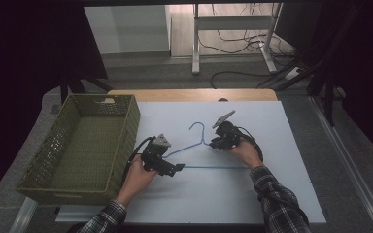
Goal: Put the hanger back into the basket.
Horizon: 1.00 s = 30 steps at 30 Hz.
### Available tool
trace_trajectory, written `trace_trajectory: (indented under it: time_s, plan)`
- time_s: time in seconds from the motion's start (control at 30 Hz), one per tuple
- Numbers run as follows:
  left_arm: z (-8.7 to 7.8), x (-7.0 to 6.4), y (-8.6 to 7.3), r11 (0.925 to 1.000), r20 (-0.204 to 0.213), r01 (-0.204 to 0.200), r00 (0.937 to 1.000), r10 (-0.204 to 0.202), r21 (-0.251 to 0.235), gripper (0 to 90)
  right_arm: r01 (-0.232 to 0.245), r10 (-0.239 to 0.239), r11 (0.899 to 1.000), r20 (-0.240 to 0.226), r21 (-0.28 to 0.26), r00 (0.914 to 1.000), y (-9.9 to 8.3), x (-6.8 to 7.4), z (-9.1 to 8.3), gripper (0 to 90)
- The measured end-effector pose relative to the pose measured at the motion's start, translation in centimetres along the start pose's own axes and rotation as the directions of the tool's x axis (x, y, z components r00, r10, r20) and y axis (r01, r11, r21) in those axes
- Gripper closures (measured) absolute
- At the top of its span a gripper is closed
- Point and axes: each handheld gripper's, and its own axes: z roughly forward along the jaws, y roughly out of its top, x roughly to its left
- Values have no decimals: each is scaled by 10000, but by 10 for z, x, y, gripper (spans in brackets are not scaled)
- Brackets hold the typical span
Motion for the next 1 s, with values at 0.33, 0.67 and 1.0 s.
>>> trace_trajectory:
  time_s: [0.33, 0.67, 1.0]
  plan:
    - [5, 1, -1, 9999, 46, 118, 9999, -118, 100, 0, 387, -384, 9990, -153, 234, 9991, 2, -4, 7, 857]
    - [5, 3, 1, 9996, 86, 261, 9996, -262, 98, 0, 1129, -1130, 9936, 169, 106, 9934, 5, 2, 1, 865]
    - [7, 18, 10, 9970, 241, 769, 9967, -772, 121, 14, 1400, -1395, 9901, 312, -122, 9897, 7, 9, -8, 866]
